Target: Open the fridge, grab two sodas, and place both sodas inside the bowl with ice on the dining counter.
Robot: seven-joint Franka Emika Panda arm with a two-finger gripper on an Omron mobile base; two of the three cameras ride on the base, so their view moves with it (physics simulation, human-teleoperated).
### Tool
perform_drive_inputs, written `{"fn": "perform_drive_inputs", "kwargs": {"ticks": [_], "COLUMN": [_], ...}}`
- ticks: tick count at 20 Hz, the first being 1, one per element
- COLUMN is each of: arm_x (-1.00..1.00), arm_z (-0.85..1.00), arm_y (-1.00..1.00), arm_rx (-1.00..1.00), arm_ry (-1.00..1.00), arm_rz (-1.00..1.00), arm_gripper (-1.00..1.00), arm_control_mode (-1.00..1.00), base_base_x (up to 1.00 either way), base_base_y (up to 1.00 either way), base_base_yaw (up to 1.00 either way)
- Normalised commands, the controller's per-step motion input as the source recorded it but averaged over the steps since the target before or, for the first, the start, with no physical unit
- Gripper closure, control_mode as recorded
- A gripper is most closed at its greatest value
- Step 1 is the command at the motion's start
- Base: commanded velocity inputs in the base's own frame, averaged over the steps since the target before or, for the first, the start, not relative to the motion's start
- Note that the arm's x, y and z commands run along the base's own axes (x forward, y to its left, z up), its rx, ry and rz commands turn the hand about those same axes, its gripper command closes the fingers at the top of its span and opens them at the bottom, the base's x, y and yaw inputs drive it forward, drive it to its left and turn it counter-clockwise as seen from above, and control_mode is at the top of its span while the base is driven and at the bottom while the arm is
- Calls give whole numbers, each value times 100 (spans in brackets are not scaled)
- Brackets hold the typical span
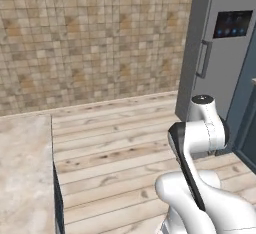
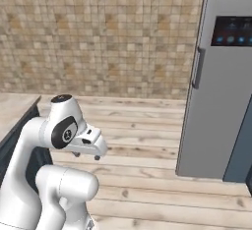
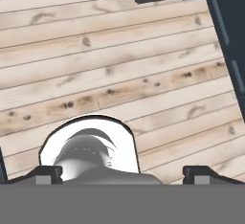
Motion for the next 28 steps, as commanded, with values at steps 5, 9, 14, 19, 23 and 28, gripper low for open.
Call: {"fn": "perform_drive_inputs", "kwargs": {"ticks": [5, 9, 14, 19, 23, 28], "arm_x": [0, 0, 0, 0, 0, 0], "arm_z": [0, 0, 0, 0, 0, 0], "arm_y": [0, 0, 0, 0, 0, 0], "arm_rx": [0, 0, 0, 0, 0, 0], "arm_ry": [0, 0, 0, 0, 0, 0], "arm_rz": [0, 0, 0, 0, 0, 0], "arm_gripper": [-100, -100, -100, -100, -100, -100], "arm_control_mode": [100, 100, 100, 100, 100, 100], "base_base_x": [75, 78, 78, 78, 77, 75], "base_base_y": [24, 35, 36, 40, 40, 38], "base_base_yaw": [-10, -14, -17, -22, -26, -29]}}
